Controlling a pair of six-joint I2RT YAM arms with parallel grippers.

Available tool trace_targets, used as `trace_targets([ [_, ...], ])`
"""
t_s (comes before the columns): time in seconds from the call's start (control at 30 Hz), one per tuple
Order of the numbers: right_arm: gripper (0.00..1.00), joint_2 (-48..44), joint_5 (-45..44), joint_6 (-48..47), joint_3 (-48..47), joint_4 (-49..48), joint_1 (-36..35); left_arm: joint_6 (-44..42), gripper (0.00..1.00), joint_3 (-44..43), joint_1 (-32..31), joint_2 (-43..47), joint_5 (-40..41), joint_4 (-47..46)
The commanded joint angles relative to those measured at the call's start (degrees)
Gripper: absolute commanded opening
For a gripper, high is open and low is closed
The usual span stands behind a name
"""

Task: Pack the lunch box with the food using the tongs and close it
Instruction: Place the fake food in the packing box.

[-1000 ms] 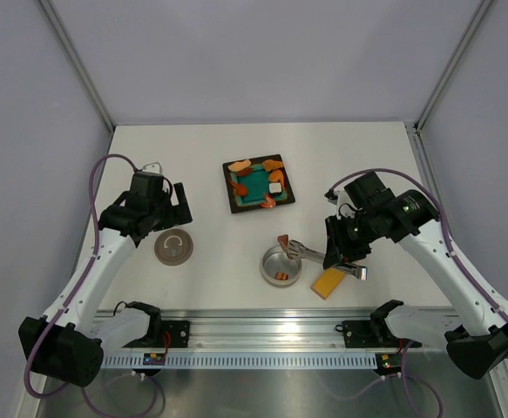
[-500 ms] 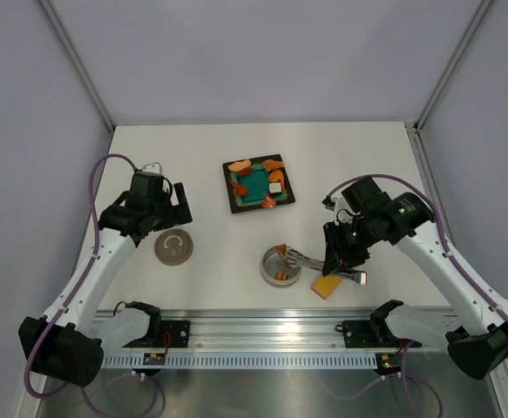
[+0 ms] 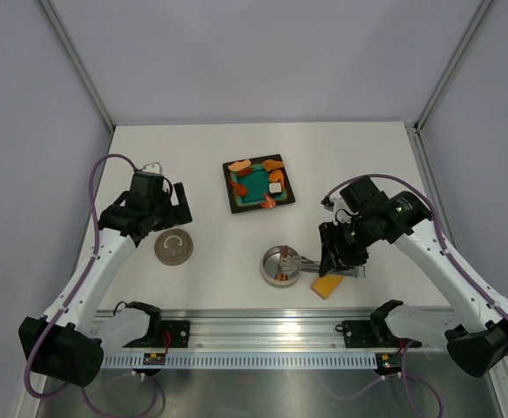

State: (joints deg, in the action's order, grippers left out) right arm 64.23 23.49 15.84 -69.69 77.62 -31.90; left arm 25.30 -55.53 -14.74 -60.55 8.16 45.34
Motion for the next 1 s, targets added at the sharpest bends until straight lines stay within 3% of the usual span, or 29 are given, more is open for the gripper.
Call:
trace_targets([
  [0.0,0.50,0.5,-0.8,-0.2,-1.1,0.0,-0.6,-0.5,0.99,-1.7,-0.3,0.3,0.7,-1.7],
  [0.07,0.46,0.5,-1.9,-0.1,-2.4,0.1,-0.6,-0.5,0.99,-1.6,-0.2,0.3,0.8,-1.7],
  [0.1,0.38,0.7,-3.7,0.1,-2.8,0.1,-0.6,-0.5,0.99,-1.6,-0.3,0.3,0.8,-1.6],
  [0.3,0.18,1.3,-10.3,0.5,-8.0,0.2,-0.6,-0.7,0.99,-1.8,-0.3,0.4,0.9,-1.5],
  [0.8,0.15,5.0,-19.7,2.7,-8.7,-0.7,-0.6,-0.8,0.99,-1.9,-0.2,-0.7,0.9,-2.1],
  [0.97,0.13,6.5,-18.5,2.2,-6.8,-1.4,-0.6,-0.7,0.99,-1.8,-0.2,-1.2,0.9,-2.2],
])
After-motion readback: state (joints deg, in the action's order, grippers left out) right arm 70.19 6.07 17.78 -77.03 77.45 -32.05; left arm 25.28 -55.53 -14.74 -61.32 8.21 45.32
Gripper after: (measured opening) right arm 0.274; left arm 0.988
